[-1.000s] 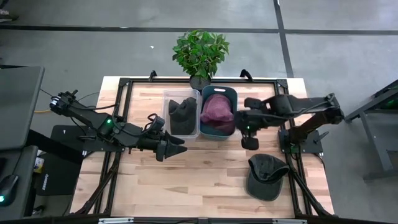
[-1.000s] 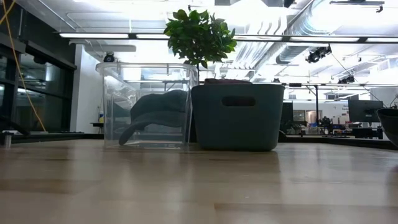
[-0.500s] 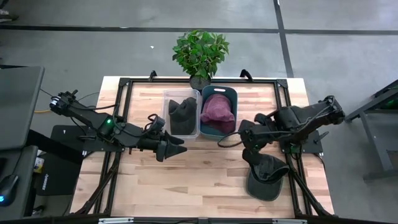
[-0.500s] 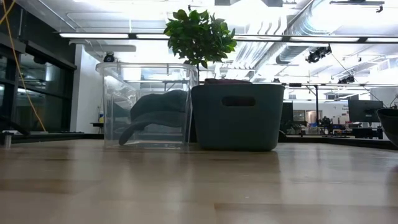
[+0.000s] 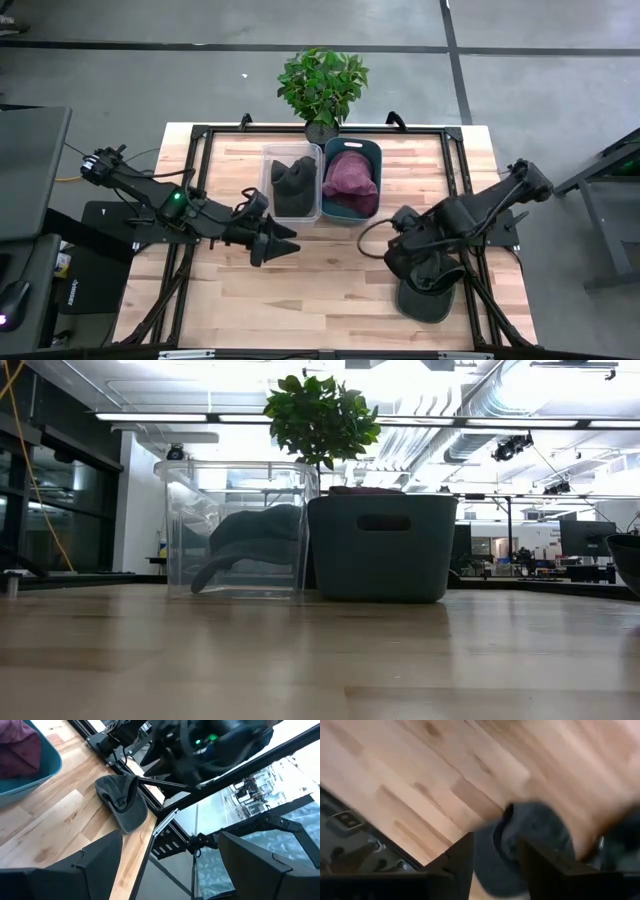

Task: Pick & Place hat
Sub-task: Put the black cap into the blue bin

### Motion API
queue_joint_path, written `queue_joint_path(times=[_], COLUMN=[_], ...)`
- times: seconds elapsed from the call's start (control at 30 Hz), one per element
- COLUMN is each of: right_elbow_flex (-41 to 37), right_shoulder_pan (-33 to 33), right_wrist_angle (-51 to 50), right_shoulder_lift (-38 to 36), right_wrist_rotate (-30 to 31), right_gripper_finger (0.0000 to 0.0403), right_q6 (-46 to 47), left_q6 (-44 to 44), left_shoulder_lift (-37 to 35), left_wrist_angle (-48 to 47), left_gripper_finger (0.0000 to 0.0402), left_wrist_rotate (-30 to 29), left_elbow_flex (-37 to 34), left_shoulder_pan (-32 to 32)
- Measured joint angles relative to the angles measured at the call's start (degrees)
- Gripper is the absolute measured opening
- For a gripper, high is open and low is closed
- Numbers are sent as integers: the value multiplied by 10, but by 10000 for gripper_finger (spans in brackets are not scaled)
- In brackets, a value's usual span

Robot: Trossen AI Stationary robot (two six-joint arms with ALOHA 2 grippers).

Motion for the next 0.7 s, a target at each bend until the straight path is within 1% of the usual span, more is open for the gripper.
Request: queue_joint_path(times=[0.13, 0.27, 0.37, 0.5, 0.63, 0.7], right_elbow_flex=[-79, -154, -188, -219, -255, -270], right_shoulder_pan=[8, 8, 2, -8, -18, -22], right_wrist_angle=[-1, 23, 67, 134, 201, 219], right_shoulder_lift=[0, 0, 0, 0, 0, 0], right_wrist_rotate=[-76, -116, -125, -123, -128, -128], right_gripper_finger=[183, 217, 239, 262, 274, 275], right_q6=[91, 148, 158, 167, 183, 196], left_q6=[10, 11, 11, 12, 17, 18], left_shoulder_lift=[0, 0, 0, 0, 0, 0], left_wrist_angle=[-4, -16, -26, -34, -35, -37], left_gripper_finger=[311, 311, 311, 311, 311, 311], left_wrist_rotate=[10, 29, 39, 41, 42, 45], left_elbow_flex=[0, 0, 0, 0, 0, 0], left_shoulder_pan=[0, 0, 0, 0, 0, 0])
